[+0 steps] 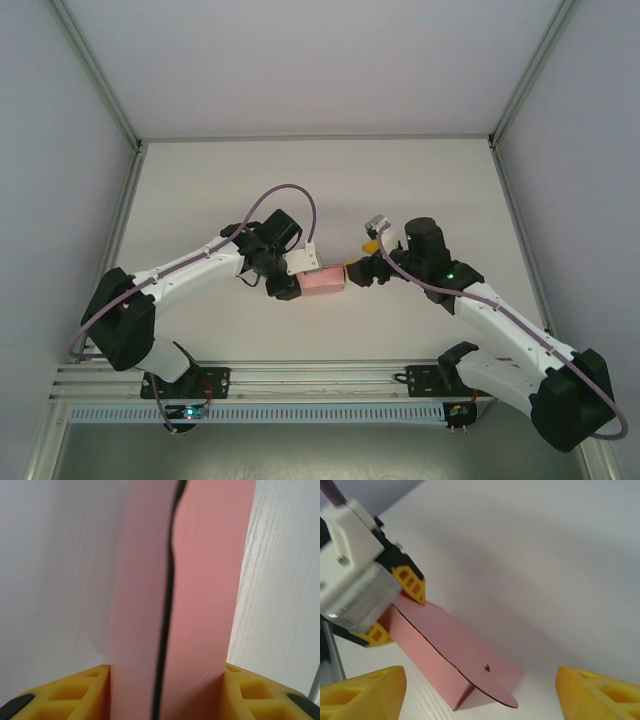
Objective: Assemble paper box
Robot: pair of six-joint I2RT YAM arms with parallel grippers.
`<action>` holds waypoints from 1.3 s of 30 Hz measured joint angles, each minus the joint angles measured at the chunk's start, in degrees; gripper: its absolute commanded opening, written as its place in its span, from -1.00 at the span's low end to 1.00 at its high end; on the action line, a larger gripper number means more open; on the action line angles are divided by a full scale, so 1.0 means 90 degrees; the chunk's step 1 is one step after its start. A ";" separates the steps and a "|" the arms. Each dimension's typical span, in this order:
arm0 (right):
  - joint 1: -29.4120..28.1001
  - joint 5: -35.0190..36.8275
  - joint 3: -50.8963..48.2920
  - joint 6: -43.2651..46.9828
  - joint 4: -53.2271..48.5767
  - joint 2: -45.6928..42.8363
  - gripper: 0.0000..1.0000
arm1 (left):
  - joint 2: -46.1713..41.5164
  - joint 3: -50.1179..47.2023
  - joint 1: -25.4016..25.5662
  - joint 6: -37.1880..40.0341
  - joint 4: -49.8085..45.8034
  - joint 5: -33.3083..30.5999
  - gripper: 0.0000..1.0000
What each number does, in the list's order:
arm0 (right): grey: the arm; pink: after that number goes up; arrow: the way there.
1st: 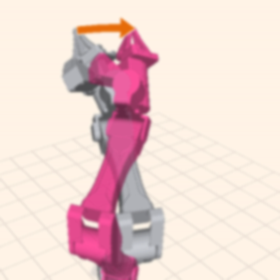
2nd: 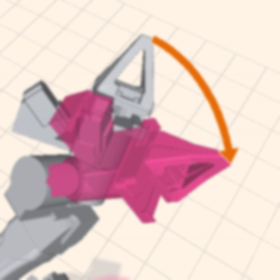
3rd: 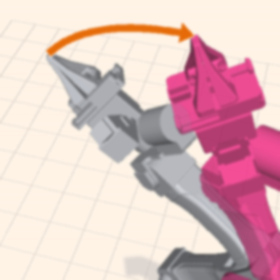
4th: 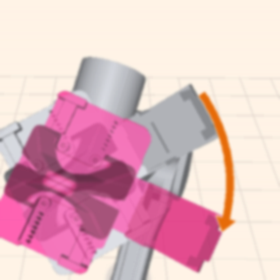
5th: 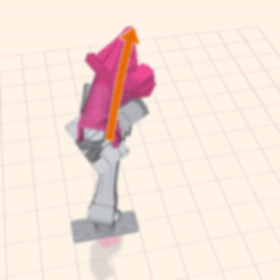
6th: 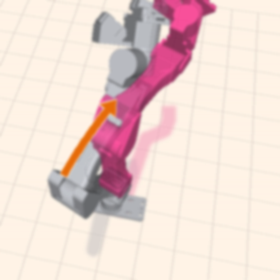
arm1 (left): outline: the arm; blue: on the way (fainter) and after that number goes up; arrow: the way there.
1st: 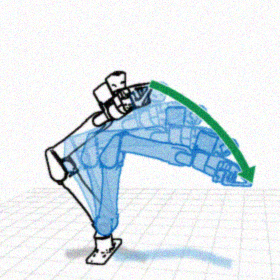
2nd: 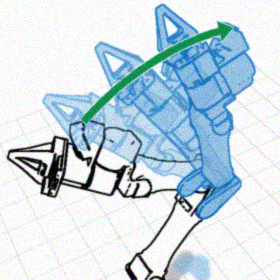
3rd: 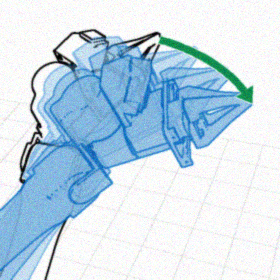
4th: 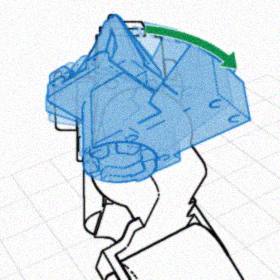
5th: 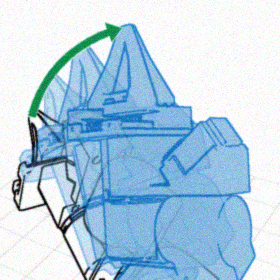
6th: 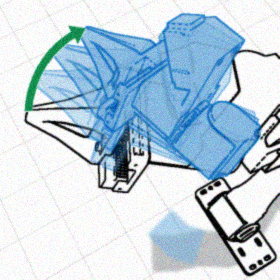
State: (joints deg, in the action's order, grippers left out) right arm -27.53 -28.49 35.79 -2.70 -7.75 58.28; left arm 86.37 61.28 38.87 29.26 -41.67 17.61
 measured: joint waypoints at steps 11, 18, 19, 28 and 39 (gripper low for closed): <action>-0.0097 -0.0010 0.0624 0.1073 -0.0398 0.0979 0.08 | 0.0250 0.0070 -0.0223 -0.0019 -0.0090 0.0335 -0.16; -0.0097 -0.0274 0.0874 0.1401 -0.0619 0.1472 -0.30 | 0.0311 0.0114 -0.0308 -0.0012 -0.0090 0.0403 -0.18; -0.0097 -0.0304 0.0882 0.1426 -0.0651 0.1479 -0.40 | 0.0311 0.0112 -0.0321 -0.0010 -0.0090 0.0410 -0.18; -0.0095 -0.0442 0.0991 0.1496 -0.0809 0.1632 -0.84 | 0.0311 0.0112 -0.0381 0.0024 -0.0112 0.0444 -0.19; -0.0328 0.0029 0.0869 -0.0323 -0.0053 0.1705 -1.00 | 0.0355 0.0163 -0.0423 -0.0296 -0.0126 0.0386 -0.19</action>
State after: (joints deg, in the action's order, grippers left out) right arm -30.48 -28.23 43.62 -5.61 -8.23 73.63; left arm 89.56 62.74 35.07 26.59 -42.81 21.08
